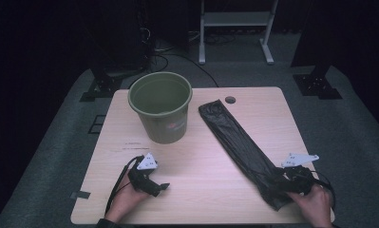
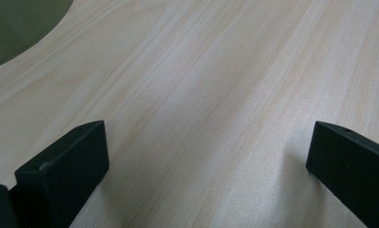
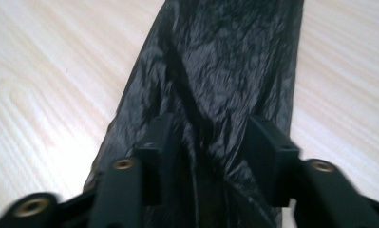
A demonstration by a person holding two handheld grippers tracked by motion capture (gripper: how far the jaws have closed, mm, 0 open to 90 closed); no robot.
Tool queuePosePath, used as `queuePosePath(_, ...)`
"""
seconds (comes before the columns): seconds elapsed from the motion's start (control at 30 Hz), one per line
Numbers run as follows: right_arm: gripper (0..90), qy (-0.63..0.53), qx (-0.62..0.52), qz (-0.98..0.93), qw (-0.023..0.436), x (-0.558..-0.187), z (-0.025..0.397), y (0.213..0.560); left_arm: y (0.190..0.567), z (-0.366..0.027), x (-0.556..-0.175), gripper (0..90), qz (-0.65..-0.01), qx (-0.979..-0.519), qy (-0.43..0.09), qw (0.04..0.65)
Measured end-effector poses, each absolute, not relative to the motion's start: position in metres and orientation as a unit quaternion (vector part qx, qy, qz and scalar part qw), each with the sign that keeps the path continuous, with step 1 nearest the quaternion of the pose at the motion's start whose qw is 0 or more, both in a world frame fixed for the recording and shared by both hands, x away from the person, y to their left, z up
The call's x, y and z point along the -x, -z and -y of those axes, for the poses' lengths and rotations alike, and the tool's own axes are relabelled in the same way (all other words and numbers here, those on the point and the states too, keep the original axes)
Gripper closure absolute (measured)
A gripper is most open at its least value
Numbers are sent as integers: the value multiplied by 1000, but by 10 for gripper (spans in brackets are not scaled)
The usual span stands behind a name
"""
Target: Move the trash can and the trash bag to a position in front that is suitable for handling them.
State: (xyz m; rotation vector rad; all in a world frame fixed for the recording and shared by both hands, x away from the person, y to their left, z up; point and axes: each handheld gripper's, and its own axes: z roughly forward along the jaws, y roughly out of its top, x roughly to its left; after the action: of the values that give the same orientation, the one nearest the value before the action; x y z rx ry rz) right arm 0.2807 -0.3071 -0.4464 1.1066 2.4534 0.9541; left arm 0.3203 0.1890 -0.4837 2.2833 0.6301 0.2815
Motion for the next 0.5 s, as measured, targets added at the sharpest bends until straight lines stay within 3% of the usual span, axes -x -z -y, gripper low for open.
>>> queuePosePath(0.07, 370, -331, -389, -848, 144, -287, 305, 444, 484, -189, -320, 0, -245, -890, -110, 369)
queuePosePath(0.1, 275, -331, -388, -847, 147, -295, 300, 441, 484, -189, -320, 0, -245, -890, -110, 369)
queuePosePath(0.13, 275, -331, -388, -847, 147, -295, 300, 441, 484, -189, -320, 0, -245, -890, -110, 369)
queuePosePath(0.27, 110, -330, -383, -848, 159, -310, 286, 436, 484, -189, -320, 0, -246, -890, -110, 369)
queuePosePath(0.5, 95, -332, -376, -847, 175, -335, 261, 438, 484, -189, -320, 0, -245, -890, -110, 369)
